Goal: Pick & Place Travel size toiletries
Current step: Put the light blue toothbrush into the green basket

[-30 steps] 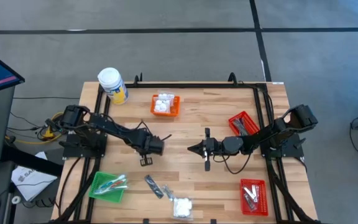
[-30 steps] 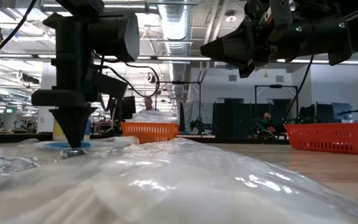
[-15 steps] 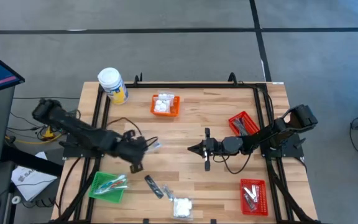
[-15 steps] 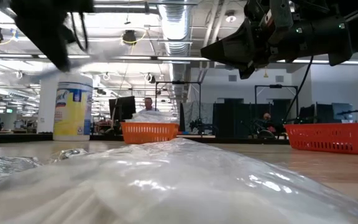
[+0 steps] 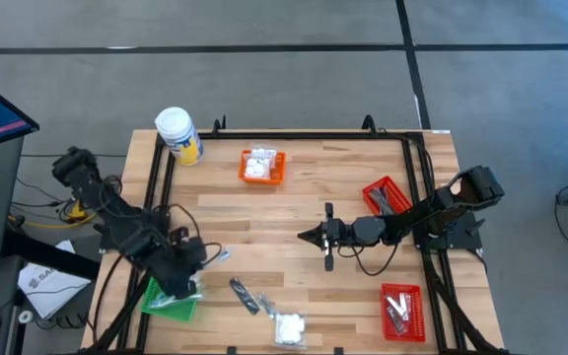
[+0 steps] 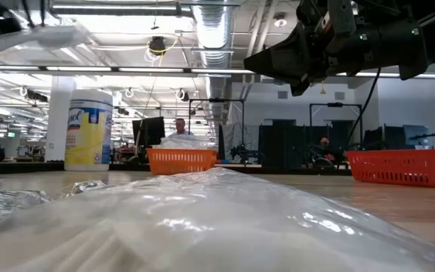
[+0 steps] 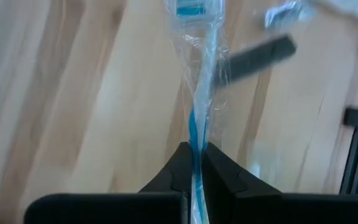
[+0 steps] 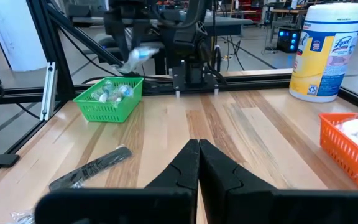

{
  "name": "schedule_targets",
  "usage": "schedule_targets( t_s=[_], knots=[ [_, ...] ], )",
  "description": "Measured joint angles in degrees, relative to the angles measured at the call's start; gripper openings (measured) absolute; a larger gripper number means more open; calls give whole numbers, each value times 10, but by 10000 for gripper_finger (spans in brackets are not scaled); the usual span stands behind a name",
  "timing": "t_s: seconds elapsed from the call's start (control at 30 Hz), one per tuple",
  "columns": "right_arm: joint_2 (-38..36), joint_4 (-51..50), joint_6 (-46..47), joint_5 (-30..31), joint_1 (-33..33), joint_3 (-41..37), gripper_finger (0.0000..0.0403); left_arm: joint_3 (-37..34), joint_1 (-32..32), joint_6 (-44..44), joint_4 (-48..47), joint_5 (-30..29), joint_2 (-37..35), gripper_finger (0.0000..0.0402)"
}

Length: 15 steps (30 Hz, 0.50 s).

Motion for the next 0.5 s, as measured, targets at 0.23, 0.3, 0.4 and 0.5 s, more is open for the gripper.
schedule_targets(
  t_s=[0.23, 0.3, 0.4, 0.5],
  knots=[
    [0, 0, 0, 0, 0, 0, 0, 0, -91, -117, -28, 0, 6, 6],
    [0, 0, 0, 0, 0, 0, 0, 0, -120, -147, -35, -5, 6, 6],
    [0, 0, 0, 0, 0, 0, 0, 0, -158, -189, -39, -13, 6, 6],
    [0, 1, 0, 0, -1, 0, 0, 0, -191, -195, -47, -37, 6, 6]
  ],
)
